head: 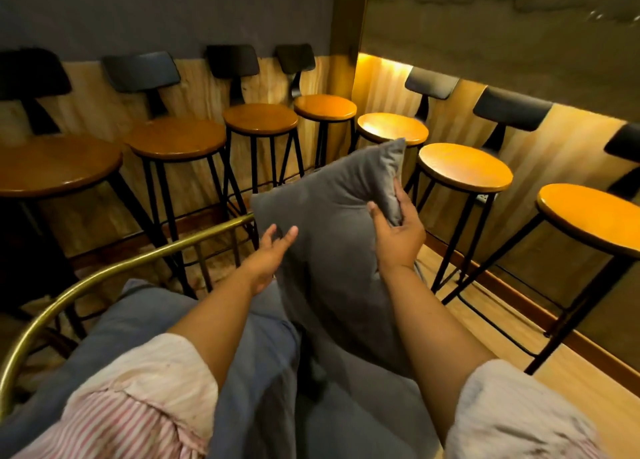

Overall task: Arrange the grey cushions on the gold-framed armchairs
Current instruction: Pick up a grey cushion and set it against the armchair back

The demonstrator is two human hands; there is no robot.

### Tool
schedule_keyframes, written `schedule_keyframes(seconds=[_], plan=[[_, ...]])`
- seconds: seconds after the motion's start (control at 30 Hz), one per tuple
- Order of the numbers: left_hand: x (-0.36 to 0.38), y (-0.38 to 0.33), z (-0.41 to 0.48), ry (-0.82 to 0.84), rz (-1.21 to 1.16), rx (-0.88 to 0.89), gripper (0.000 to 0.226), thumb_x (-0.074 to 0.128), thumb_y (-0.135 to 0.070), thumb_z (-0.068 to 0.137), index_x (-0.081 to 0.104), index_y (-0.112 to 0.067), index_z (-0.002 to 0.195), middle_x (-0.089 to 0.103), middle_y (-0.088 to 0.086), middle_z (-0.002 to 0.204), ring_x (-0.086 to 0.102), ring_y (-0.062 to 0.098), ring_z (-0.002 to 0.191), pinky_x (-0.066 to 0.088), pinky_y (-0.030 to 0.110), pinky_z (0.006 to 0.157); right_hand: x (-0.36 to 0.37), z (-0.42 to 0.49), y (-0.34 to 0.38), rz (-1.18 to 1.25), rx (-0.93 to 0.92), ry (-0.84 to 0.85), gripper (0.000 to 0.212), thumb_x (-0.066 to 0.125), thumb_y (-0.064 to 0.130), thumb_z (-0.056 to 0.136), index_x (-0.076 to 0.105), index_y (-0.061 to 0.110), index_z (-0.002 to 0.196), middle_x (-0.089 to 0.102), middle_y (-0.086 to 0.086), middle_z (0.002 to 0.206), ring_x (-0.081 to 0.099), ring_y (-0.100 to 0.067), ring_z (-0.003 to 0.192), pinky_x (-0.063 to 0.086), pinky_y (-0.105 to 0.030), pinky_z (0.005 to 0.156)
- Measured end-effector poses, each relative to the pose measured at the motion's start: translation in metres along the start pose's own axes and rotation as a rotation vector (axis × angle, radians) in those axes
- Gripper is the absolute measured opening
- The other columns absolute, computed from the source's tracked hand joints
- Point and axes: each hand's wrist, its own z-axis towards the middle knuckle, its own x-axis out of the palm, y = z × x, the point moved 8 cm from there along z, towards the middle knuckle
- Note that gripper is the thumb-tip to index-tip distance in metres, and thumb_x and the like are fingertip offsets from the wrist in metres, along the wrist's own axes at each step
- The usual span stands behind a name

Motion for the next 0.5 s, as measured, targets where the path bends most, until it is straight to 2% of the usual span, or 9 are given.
schedule_keyframes(seconds=[0.07, 0.2, 0.3, 0.4, 0.5], plan=[[-0.001, 0.006, 0.001, 0.016, 0.013, -0.005, 0.076, 0.048, -0.044, 0.093, 0.003, -0.031, 0.152, 0.013, -0.001, 0.162, 0.018, 0.021, 0.147, 0.015, 0.039, 0.116, -0.015, -0.001, -0.015, -0.006, 0.048, -0.029, 0.057, 0.071, 0.016, 0.082, 0.052, 0.016, 0.136, 0.057, -0.004, 0.137, 0.049, -0.011, 0.127, 0.034, 0.004, 0.093], [0.006, 0.022, 0.02, 0.04, 0.047, -0.036, 0.078, 0.047, -0.049, 0.092, 0.0, -0.033, 0.152, 0.013, -0.003, 0.162, 0.016, 0.022, 0.148, 0.01, 0.045, 0.117, -0.046, 0.009, -0.046, -0.043, 0.088, -0.089, 0.058, 0.072, 0.019, 0.082, 0.052, 0.016, 0.136, 0.057, -0.003, 0.137, 0.049, -0.015, 0.129, 0.039, -0.013, 0.103], [0.007, 0.038, 0.044, -0.013, 0.002, -0.057, 0.076, 0.045, -0.047, 0.093, -0.001, -0.033, 0.152, 0.016, -0.002, 0.161, 0.018, 0.023, 0.148, 0.01, 0.047, 0.118, -0.069, 0.028, -0.069, -0.05, 0.116, -0.13, 0.059, 0.07, 0.02, 0.083, 0.049, 0.017, 0.138, 0.056, -0.001, 0.138, 0.049, -0.013, 0.129, 0.041, -0.016, 0.105], [0.01, 0.053, 0.073, -0.061, -0.032, -0.061, 0.077, 0.046, -0.045, 0.094, -0.003, -0.031, 0.151, 0.021, -0.003, 0.159, 0.024, 0.024, 0.146, 0.018, 0.048, 0.118, -0.078, 0.045, -0.089, -0.061, 0.115, -0.115, 0.061, 0.071, 0.025, 0.083, 0.048, 0.021, 0.139, 0.055, 0.002, 0.139, 0.049, -0.011, 0.128, 0.042, -0.02, 0.104], [0.011, 0.061, 0.099, -0.114, -0.075, -0.026, 0.078, 0.051, -0.046, 0.09, 0.006, -0.03, 0.152, 0.025, -0.002, 0.158, 0.03, 0.025, 0.143, 0.026, 0.047, 0.117, -0.081, 0.058, -0.109, -0.062, 0.121, -0.13, 0.062, 0.072, 0.028, 0.082, 0.048, 0.023, 0.139, 0.055, 0.004, 0.139, 0.05, -0.01, 0.127, 0.042, -0.024, 0.105]])
